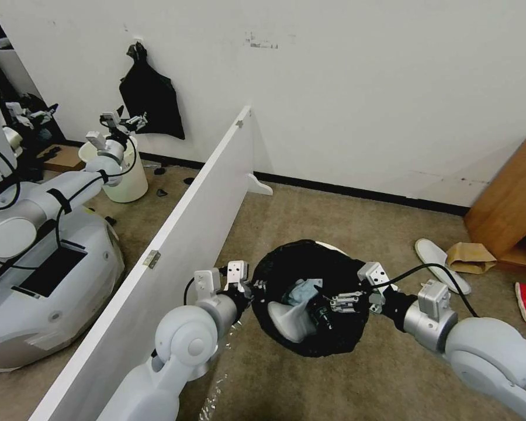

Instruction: Pick up the trash bin, then pick up the garbage from the floor and place it into the trash bin.

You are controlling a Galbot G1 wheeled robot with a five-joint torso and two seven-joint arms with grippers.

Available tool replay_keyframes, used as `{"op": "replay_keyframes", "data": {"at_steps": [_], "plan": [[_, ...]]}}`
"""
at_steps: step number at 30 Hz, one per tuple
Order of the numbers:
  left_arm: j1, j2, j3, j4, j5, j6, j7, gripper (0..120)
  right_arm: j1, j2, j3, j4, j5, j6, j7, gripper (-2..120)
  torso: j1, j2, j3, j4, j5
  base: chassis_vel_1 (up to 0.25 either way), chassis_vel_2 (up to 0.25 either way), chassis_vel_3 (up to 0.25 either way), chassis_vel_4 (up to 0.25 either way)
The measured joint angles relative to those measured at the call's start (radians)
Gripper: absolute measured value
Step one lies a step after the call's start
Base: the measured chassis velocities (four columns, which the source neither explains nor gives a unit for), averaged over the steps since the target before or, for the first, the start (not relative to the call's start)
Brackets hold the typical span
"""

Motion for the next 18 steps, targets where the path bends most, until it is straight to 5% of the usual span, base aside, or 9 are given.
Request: {"op": "replay_keyframes", "data": {"at_steps": [10,18], "plan": [[0.055,0.014,-0.033,-0.045,0.044,0.0,0.021,2,-0.018,0.07,0.061,0.023,-0.037,0.017,0.064,100,0.0,0.0,0.0,0.0,0.0001,0.0,0.0,0.0,0.0],[0.078,-0.011,-0.015,-0.056,0.108,-0.002,0.048,2,-0.1,0.173,0.188,0.027,-0.135,0.024,0.11,100,0.0,0.0,0.0,0.0,0.0001,0.0,0.0,0.0,0.0]]}}
